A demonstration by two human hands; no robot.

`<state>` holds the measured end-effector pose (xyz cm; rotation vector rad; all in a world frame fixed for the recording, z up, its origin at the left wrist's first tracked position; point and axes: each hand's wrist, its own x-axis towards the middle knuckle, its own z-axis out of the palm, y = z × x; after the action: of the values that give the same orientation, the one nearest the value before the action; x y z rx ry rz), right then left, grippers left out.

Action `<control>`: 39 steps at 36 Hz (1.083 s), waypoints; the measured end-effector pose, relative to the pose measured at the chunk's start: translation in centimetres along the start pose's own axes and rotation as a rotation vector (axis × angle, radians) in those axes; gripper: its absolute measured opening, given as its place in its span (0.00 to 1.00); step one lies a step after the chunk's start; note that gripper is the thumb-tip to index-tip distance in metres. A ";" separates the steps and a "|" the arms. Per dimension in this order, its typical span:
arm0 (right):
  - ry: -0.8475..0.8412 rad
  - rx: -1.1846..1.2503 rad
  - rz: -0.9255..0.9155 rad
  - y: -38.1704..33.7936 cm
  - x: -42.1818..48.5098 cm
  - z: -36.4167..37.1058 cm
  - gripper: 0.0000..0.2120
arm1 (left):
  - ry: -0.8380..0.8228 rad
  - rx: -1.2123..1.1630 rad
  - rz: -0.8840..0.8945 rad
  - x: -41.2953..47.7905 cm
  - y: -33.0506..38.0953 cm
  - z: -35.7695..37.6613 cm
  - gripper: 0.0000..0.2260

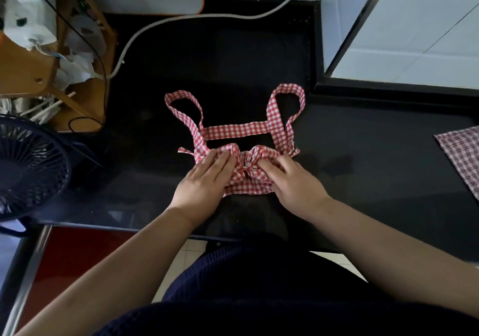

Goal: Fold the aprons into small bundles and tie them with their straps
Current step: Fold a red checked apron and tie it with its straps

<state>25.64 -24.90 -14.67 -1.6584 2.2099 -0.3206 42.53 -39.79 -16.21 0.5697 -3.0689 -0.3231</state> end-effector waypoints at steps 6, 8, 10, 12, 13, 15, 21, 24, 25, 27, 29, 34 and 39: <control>0.023 -0.013 0.071 -0.6 1.0 -0.5 0.25 | -0.041 -0.098 -0.206 0.4 1.7 -0.9 0.32; -0.014 -0.010 0.117 -0.9 1.3 -0.8 0.24 | -0.124 -0.095 -0.273 1.2 1.8 -1.3 0.33; -0.024 -0.018 0.145 -1.2 1.5 -0.7 0.25 | -0.175 -0.058 -0.276 1.4 1.6 -1.4 0.34; -0.059 -0.039 0.177 -1.2 1.5 -0.3 0.27 | -0.170 -0.019 -0.236 1.2 1.6 -1.5 0.37; -0.076 -0.044 0.186 -1.2 1.5 -0.1 0.27 | -0.179 -0.007 -0.214 1.1 1.7 -1.5 0.39; -0.089 -0.034 0.195 -1.1 1.5 0.0 0.28 | -0.254 0.048 -0.195 0.8 1.6 -1.7 0.42; -0.121 -0.073 0.151 -1.0 1.8 -0.3 0.27 | -0.366 0.078 -0.108 0.6 0.7 -2.3 0.42; -0.141 -0.118 0.174 -1.5 1.6 -0.3 0.29 | -0.360 0.084 -0.084 0.3 0.6 -2.0 0.41; -0.148 -0.137 0.173 -1.5 1.5 -0.2 0.29 | -0.351 0.080 -0.076 0.1 0.4 -1.7 0.39; -0.158 -0.158 0.131 -1.2 1.3 -0.2 0.29 | -0.326 0.046 -0.062 -0.5 0.0 -1.2 0.35; -0.173 -0.146 0.066 -0.6 1.2 -0.5 0.29 | -0.342 0.023 -0.046 -1.0 -0.5 -1.3 0.34; -0.293 -0.220 0.042 -0.2 1.2 -0.7 0.41 | -0.448 0.059 -0.065 0.1 -1.2 -2.1 0.47; -0.271 -0.202 0.135 -0.5 2.5 -0.8 0.45 | -0.421 0.000 -0.103 2.8 -1.5 -2.9 0.45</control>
<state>25.15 -27.45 -14.06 -1.5346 2.1879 0.1596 40.58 -42.69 -13.79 0.7484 -3.4444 -0.5041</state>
